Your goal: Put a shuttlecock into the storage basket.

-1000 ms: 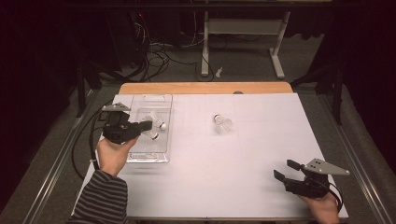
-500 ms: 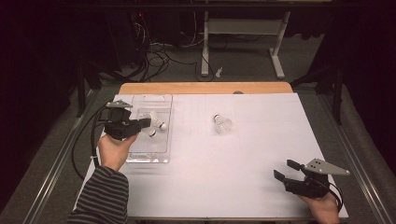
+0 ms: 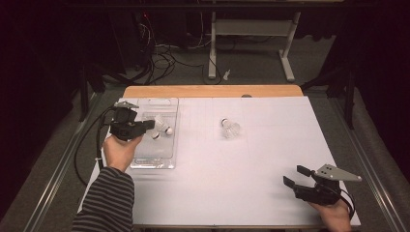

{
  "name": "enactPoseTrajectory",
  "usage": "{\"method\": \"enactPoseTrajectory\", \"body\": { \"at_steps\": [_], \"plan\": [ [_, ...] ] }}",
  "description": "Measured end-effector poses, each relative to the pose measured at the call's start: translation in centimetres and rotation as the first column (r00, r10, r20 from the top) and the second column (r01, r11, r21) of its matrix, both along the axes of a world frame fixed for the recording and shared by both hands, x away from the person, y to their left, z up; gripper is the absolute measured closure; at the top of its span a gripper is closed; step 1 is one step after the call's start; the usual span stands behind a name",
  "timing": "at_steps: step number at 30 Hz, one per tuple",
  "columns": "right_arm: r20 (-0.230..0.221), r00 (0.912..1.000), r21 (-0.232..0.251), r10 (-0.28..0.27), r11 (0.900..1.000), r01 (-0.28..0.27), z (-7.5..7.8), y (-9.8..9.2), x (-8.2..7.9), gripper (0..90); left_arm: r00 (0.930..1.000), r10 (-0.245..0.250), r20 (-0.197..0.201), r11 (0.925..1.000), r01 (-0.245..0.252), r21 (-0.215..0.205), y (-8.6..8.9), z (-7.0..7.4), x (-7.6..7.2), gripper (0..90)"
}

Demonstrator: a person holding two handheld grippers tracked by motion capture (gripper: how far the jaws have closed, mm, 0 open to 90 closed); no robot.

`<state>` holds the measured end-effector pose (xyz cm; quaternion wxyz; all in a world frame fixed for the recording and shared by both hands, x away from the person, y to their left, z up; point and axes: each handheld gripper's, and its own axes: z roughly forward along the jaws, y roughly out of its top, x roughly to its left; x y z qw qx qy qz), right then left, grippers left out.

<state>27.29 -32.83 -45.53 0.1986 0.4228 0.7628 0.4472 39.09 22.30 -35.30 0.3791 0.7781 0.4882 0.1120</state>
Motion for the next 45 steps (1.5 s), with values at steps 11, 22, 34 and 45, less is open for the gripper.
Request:
{"method": "enactPoseTrajectory", "body": {
  "at_steps": [11,22,34,45],
  "plan": [
    [-0.001,1.0000,0.002,0.000,1.000,0.000,0.0,0.0,0.0,30.3,0.9992,0.014,-0.038,0.9998,-0.013,0.018,-0.7,-1.0,1.6,89.4],
    [-0.001,1.0000,0.001,0.002,1.000,-0.002,0.0,0.0,0.0,30.3,0.9979,0.023,-0.060,0.9997,-0.022,0.013,-1.1,-1.7,2.5,89.3],
    [-0.002,1.0000,0.002,0.004,1.000,-0.004,0.0,0.0,0.0,30.3,0.9964,0.034,-0.078,0.9994,-0.034,0.004,-1.3,-2.3,3.2,88.7],
    [-0.003,1.0000,0.002,0.005,1.000,-0.005,0.0,0.0,0.0,30.2,0.9953,0.044,-0.086,0.9990,-0.044,0.006,-1.6,-2.8,3.7,88.1]
  ]
}}
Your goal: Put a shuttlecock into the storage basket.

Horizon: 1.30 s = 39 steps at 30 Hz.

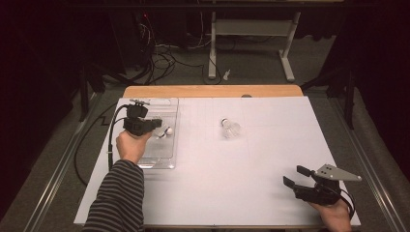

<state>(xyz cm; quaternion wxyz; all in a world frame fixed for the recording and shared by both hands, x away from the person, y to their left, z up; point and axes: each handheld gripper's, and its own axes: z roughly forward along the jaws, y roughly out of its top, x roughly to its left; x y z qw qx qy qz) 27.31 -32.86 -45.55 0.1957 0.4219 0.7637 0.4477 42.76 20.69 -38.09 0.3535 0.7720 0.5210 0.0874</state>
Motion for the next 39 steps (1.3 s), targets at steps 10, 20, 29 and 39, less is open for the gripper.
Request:
{"method": "enactPoseTrajectory", "body": {
  "at_steps": [10,20,29,39],
  "plan": [
    [-0.001,1.0000,0.001,0.002,1.000,-0.002,0.0,0.0,0.0,30.2,0.9995,0.012,0.029,0.9997,-0.012,0.019,-0.2,-0.1,0.0,72.7],
    [0.000,1.0000,0.000,0.001,1.000,-0.001,0.0,0.0,0.0,30.2,0.9982,0.028,0.053,0.9990,-0.030,0.035,0.0,0.4,-0.5,56.2],
    [0.002,1.0000,0.002,-0.001,1.000,0.001,0.0,0.0,0.0,30.2,0.9963,0.004,0.086,0.9978,-0.010,0.065,-0.7,0.9,-1.3,47.2],
    [0.005,1.0000,0.003,-0.002,1.000,0.002,0.0,-0.1,0.0,30.2,0.9924,-0.021,0.121,0.9971,0.012,0.075,-1.3,1.4,-2.4,42.6]
  ]
}}
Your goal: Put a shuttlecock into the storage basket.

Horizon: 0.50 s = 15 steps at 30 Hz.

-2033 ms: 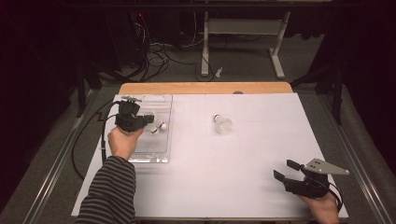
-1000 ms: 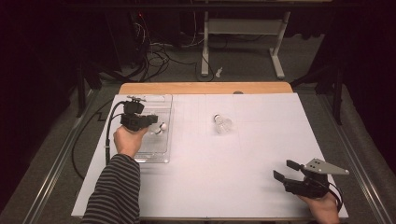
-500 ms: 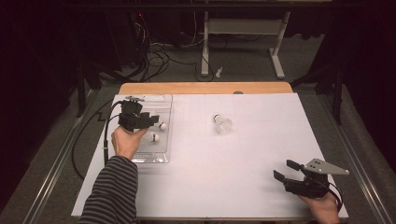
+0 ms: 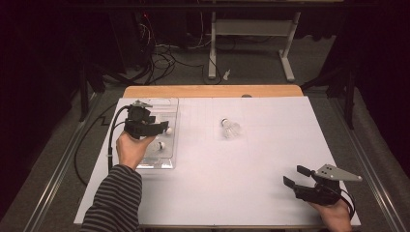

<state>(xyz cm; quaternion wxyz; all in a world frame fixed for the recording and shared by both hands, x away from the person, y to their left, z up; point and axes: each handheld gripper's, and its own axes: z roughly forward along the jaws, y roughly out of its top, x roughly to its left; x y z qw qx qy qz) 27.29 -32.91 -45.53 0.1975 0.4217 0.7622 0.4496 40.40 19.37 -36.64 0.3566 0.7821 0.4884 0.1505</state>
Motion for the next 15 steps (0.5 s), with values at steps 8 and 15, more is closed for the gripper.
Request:
{"method": "enactPoseTrajectory", "body": {
  "at_steps": [8,15],
  "plan": [
    [0.001,1.0000,0.000,0.000,1.000,0.000,0.0,0.0,0.0,30.2,0.9990,-0.031,0.031,0.9995,0.031,-0.001,-0.5,0.6,-1.2,42.3],
    [0.001,1.0000,0.001,-0.001,1.000,0.001,0.0,0.0,0.0,30.2,0.9981,-0.040,0.048,0.9990,0.041,-0.015,-0.5,0.7,-1.9,42.3]
  ]
}}
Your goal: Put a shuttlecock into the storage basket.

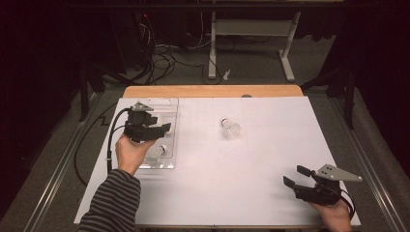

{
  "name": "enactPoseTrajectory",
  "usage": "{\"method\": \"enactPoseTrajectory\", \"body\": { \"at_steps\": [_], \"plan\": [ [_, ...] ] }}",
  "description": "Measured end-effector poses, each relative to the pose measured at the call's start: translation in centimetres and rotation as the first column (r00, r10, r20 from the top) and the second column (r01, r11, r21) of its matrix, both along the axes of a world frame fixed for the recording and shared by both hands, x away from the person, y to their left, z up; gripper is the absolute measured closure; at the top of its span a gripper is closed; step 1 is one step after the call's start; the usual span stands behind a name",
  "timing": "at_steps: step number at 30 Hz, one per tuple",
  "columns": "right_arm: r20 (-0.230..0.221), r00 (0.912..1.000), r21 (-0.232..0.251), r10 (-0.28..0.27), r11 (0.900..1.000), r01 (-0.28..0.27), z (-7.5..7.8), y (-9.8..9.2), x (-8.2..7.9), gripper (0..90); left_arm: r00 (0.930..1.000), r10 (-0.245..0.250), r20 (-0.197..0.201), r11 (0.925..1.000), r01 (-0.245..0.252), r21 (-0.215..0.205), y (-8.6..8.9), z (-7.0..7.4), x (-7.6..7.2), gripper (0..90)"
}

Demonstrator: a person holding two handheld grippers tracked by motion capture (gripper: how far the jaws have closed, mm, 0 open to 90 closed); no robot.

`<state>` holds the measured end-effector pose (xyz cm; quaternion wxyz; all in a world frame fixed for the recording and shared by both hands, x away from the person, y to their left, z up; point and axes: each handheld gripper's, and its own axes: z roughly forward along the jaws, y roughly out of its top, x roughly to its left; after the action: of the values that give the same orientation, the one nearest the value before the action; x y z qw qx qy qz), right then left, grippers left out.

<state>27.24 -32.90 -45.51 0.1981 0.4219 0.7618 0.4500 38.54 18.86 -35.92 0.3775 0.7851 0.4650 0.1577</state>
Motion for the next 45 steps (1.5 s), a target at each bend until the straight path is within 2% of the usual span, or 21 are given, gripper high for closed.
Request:
{"method": "enactPoseTrajectory", "body": {
  "at_steps": [8,13,24,27,32,45],
  "plan": [
    [-0.002,1.0000,0.000,0.000,1.000,0.000,0.0,0.0,0.0,30.2,1.0000,0.000,0.003,0.9997,0.000,-0.025,0.3,-0.2,-0.6,42.2],
    [-0.003,1.0000,-0.001,0.000,1.000,0.000,0.0,0.0,0.0,30.2,0.9997,-0.008,0.023,0.9994,0.008,-0.035,0.5,-0.3,-1.1,40.4],
    [-0.001,1.0000,-0.001,0.001,1.000,-0.001,0.0,0.0,0.0,30.2,0.9993,-0.001,0.038,0.9979,0.004,-0.065,1.1,-0.4,-2.2,39.5],
    [-0.001,1.0000,-0.001,0.000,1.000,0.000,0.0,0.0,0.0,30.2,0.9992,-0.003,0.039,0.9980,0.006,-0.063,1.2,-0.3,-2.5,39.1],
    [-0.005,1.0000,0.001,-0.002,1.000,0.002,0.0,0.0,0.1,30.2,0.9982,-0.009,0.059,0.9967,0.014,-0.080,1.5,-0.2,-3.2,38.8],
    [-0.004,1.0000,0.002,-0.002,1.000,0.002,0.0,0.1,0.0,30.2,0.9976,0.001,0.069,0.9906,0.009,-0.137,2.8,-0.9,-5.2,38.7]
  ]
}}
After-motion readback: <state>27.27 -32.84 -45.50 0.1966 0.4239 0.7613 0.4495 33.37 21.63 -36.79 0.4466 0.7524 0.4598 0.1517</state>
